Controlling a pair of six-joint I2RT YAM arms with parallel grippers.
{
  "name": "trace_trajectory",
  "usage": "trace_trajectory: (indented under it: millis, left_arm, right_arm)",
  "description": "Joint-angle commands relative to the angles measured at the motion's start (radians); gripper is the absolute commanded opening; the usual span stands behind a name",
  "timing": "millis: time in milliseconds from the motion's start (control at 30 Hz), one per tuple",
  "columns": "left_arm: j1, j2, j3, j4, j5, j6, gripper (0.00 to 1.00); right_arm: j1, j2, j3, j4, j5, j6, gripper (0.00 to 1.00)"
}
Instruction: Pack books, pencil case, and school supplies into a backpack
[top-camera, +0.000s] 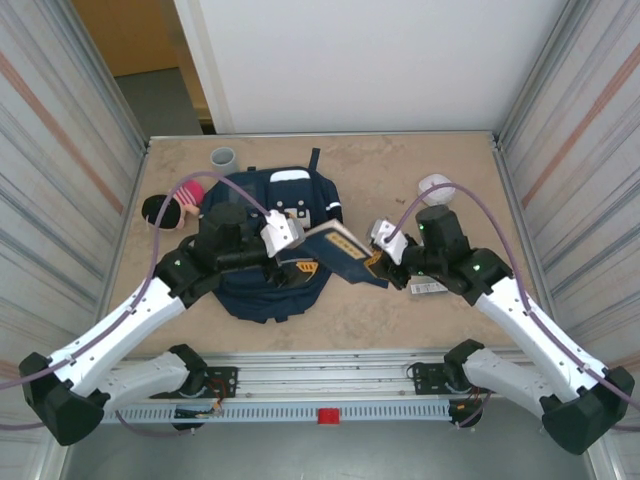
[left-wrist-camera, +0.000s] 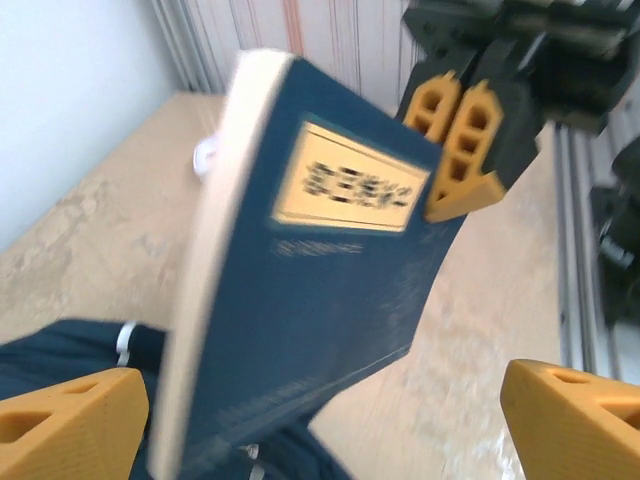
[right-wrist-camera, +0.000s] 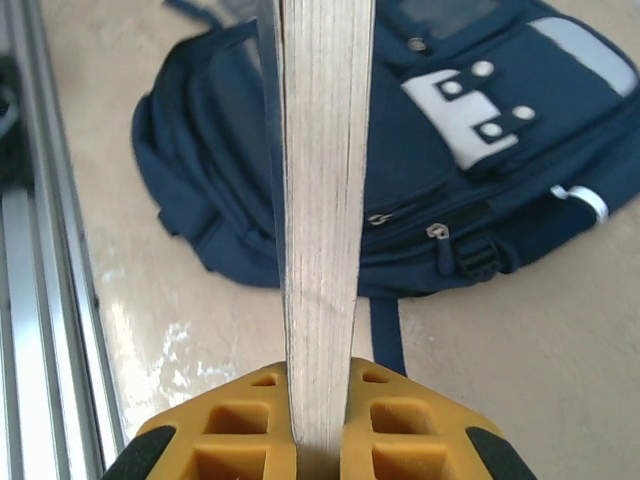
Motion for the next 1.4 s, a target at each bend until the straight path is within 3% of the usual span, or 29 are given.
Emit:
trace_trajectory:
  millis: [0, 100, 300, 367, 433, 467, 567, 700, 900, 1200, 1267, 1367]
  left_arm:
    - [0.0, 0.019, 0.02, -0.109, -0.045, 0.126, 0.91]
    - [0.0, 0.039, 0.002, -0.086, -0.028, 0.116, 0.86]
    - [0.001, 0.068, -0.011, -0.051, 0.145, 0.089, 0.46]
    - [0.008, 0.074, -0.005, -0.039, 0.219, 0.076, 0.19]
    - [0.027, 0.071, -0.009, -0.018, 0.282, 0.056, 0.04]
    - [0.046, 0.067, -0.015, -0.001, 0.315, 0.036, 0.0]
    - [0.124, 0.029, -0.056, 0.122, 0.424, -0.084, 0.0]
    - [0.199, -0.029, -0.129, 0.351, 0.526, -0.265, 0.0]
    - [0.273, -0.035, -0.161, 0.519, 0.623, -0.419, 0.0]
    - [0.269, 0.027, -0.179, 0.725, 0.678, -0.548, 0.0]
    - [0.269, 0.036, -0.183, 0.748, 0.68, -0.556, 0.0]
    - [0.268, 0.046, -0.184, 0.772, 0.676, -0.564, 0.0]
  right_arm:
    - [0.044, 0.01, 0.03, -0.024, 0.035, -0.212, 0.0]
    - [0.055, 0.03, 0.043, -0.021, -0.001, -0.234, 0.0]
    - [0.052, 0.037, 0.056, 0.036, -0.068, -0.212, 0.04]
    - [0.037, 0.03, 0.054, 0.08, -0.089, -0.173, 0.12]
    - [0.003, 0.017, 0.051, 0.115, -0.135, -0.129, 0.27]
    - [-0.029, 0.008, 0.046, 0.14, -0.174, -0.096, 0.37]
    - [-0.186, -0.027, -0.009, 0.255, -0.37, 0.081, 0.59]
    - [-0.397, -0.073, -0.163, 0.525, -0.64, 0.398, 0.72]
    - [-0.418, -0.074, -0.233, 0.772, -0.771, 0.613, 0.74]
    - [-0.287, 0.033, -0.173, 0.893, -0.793, 0.675, 0.65]
    - [-0.271, 0.047, -0.165, 0.943, -0.797, 0.707, 0.57]
    - [-0.253, 0.079, -0.16, 1.01, -0.774, 0.75, 0.34]
